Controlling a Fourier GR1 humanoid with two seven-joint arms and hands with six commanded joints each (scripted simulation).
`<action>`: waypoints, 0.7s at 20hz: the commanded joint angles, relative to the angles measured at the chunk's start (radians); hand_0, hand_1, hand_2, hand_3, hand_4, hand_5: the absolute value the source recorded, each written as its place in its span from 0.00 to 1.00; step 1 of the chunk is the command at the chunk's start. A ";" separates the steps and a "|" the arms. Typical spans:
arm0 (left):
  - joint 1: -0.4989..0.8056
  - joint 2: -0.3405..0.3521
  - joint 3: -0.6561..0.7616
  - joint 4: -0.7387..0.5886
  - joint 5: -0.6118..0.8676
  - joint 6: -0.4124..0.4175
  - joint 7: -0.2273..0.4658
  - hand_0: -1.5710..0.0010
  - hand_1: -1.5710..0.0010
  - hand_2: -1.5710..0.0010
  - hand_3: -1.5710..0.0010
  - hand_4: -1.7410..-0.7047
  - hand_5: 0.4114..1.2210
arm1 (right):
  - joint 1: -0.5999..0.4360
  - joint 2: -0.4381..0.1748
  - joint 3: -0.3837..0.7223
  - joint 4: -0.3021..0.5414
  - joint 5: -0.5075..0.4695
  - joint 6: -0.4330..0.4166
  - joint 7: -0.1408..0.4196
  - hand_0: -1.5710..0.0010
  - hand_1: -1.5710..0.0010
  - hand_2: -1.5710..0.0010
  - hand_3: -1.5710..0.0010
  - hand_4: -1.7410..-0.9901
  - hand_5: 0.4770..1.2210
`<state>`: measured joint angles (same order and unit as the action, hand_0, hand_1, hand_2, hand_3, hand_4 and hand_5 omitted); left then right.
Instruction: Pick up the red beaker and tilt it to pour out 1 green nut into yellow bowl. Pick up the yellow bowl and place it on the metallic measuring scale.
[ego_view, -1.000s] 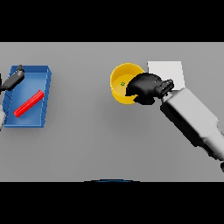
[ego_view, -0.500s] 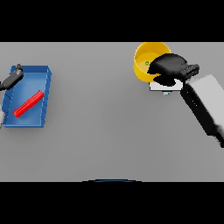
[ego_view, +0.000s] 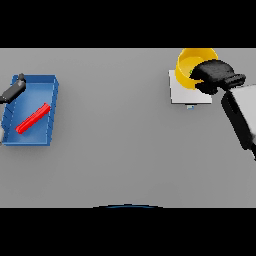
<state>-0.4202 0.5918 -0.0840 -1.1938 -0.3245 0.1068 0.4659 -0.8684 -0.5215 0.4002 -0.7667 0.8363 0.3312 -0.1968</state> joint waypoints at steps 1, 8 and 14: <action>0.008 0.003 0.001 -0.006 0.002 -0.001 -0.004 1.00 1.00 1.00 1.00 0.98 0.33 | -0.003 0.005 -0.002 0.019 0.000 -0.007 -0.009 0.00 0.00 0.09 0.16 0.00 1.00; 0.004 -0.003 0.003 0.003 0.005 -0.001 0.001 1.00 1.00 1.00 1.00 0.98 0.33 | -0.006 0.043 -0.018 0.147 0.000 -0.064 -0.049 0.00 0.00 0.14 0.13 0.00 1.00; -0.008 -0.002 -0.008 0.007 -0.009 -0.003 0.002 1.00 1.00 1.00 1.00 0.98 0.32 | -0.028 0.064 -0.030 0.196 -0.009 -0.074 -0.065 0.06 0.06 0.10 0.21 0.01 1.00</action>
<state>-0.4283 0.5898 -0.0916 -1.1872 -0.3331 0.1039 0.4688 -0.8969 -0.4575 0.3706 -0.5712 0.8270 0.2571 -0.2626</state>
